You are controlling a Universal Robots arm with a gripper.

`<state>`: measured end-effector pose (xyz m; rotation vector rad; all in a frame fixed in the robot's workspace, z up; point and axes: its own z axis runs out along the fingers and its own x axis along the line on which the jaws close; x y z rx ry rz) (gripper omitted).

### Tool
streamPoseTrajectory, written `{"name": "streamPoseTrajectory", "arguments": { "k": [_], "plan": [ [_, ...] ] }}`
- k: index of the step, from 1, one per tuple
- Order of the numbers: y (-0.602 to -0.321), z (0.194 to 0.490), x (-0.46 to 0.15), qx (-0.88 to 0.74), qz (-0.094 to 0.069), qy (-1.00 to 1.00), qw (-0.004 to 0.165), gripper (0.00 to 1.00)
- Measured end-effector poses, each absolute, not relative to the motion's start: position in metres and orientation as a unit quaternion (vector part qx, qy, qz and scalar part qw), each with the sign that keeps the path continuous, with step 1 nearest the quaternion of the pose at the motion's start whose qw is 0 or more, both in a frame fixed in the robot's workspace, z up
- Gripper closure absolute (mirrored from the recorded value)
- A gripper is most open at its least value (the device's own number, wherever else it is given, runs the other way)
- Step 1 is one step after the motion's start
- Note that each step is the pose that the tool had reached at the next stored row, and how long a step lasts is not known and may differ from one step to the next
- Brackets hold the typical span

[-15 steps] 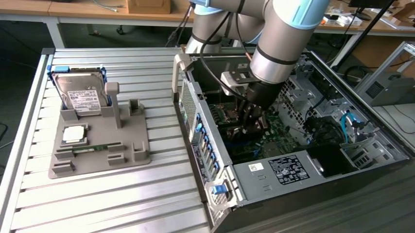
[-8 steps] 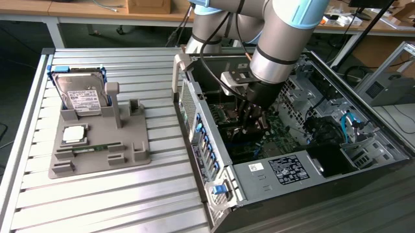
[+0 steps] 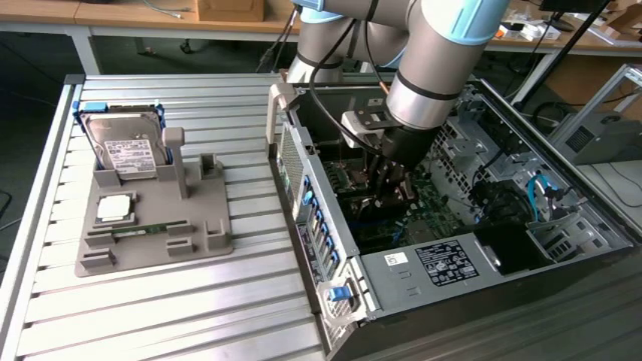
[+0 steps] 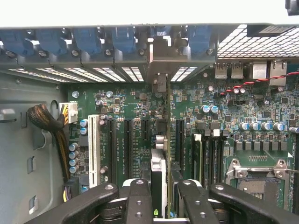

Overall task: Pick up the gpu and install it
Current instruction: 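Insert the gpu into the slot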

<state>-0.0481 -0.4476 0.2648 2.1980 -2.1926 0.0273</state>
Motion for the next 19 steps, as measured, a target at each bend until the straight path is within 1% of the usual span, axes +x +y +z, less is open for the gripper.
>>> {"name": "streamPoseTrajectory", "arguments": {
  "k": [19],
  "plan": [
    [-0.4476, 0.2632, -0.0481, 0.714, 0.010, -0.700, 0.019, 0.73]
  ]
}}
